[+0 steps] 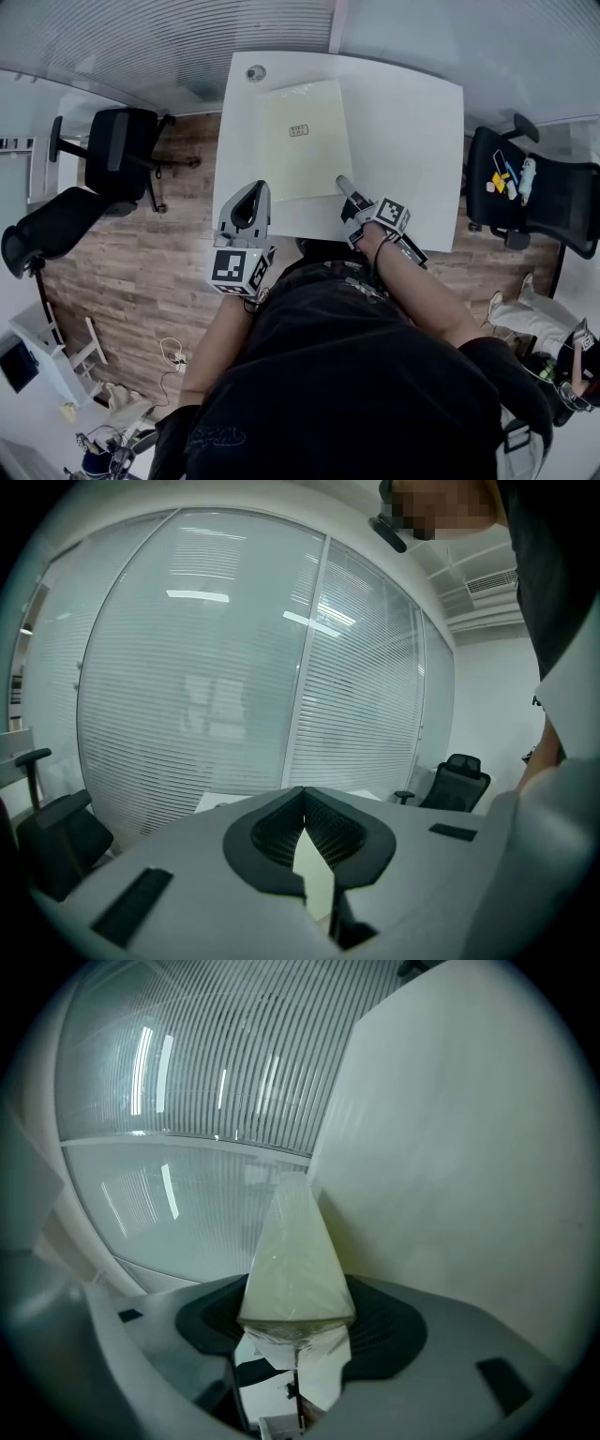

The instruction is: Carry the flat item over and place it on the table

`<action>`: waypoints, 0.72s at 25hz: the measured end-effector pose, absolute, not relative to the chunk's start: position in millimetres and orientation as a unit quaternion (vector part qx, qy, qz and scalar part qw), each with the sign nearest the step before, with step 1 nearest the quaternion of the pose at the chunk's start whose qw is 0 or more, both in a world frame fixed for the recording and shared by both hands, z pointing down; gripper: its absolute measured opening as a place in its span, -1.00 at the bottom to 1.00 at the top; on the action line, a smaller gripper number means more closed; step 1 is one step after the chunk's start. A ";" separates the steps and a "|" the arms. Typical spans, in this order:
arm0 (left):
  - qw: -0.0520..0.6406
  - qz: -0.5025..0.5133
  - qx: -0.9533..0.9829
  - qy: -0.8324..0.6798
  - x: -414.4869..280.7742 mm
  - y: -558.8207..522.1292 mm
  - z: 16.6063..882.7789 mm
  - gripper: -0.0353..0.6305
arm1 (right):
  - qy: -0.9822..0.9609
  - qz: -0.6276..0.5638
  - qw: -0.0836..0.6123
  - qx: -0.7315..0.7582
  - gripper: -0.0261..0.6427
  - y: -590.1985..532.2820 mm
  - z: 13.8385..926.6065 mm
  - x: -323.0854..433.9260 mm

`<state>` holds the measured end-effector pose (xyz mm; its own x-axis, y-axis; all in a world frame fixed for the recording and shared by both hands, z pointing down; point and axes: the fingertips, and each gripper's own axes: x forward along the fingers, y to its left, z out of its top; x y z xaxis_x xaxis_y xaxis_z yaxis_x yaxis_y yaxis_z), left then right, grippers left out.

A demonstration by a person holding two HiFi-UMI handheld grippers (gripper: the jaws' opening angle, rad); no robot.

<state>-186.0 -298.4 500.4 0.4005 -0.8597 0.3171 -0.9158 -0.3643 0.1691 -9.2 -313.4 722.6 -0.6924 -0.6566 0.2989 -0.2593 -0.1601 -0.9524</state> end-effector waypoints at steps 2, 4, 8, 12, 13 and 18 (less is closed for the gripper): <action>0.161 0.089 0.821 -0.541 -187.7 -297.5 500.7 -0.85 | 0.644 -0.657 0.134 -0.367 -0.05 -312.3 723.5 -9.9; 0.162 0.091 0.819 -0.543 -189.9 -295.9 502.0 -0.85 | 0.661 -0.642 0.115 -0.371 -0.05 -311.6 723.9 -12.1; 0.160 0.089 0.817 -0.546 -195.2 -292.4 500.0 -0.85 | 0.682 -0.618 0.081 -0.384 -0.05 -312.1 727.3 -13.3; 0.160 0.087 0.813 -0.553 -201.5 -286.8 498.0 -0.85 | 0.701 -0.587 0.050 -0.402 0.00 -315.4 734.2 -8.2; 0.162 0.086 0.812 -0.555 -203.3 -285.8 498.6 -0.85 | 0.707 -0.577 0.040 -0.407 0.01 -317.1 736.5 -6.6; 0.171 0.088 0.810 -0.555 -205.8 -278.1 502.3 -0.85 | 0.727 -0.539 0.012 -0.424 0.05 -322.2 742.9 -2.4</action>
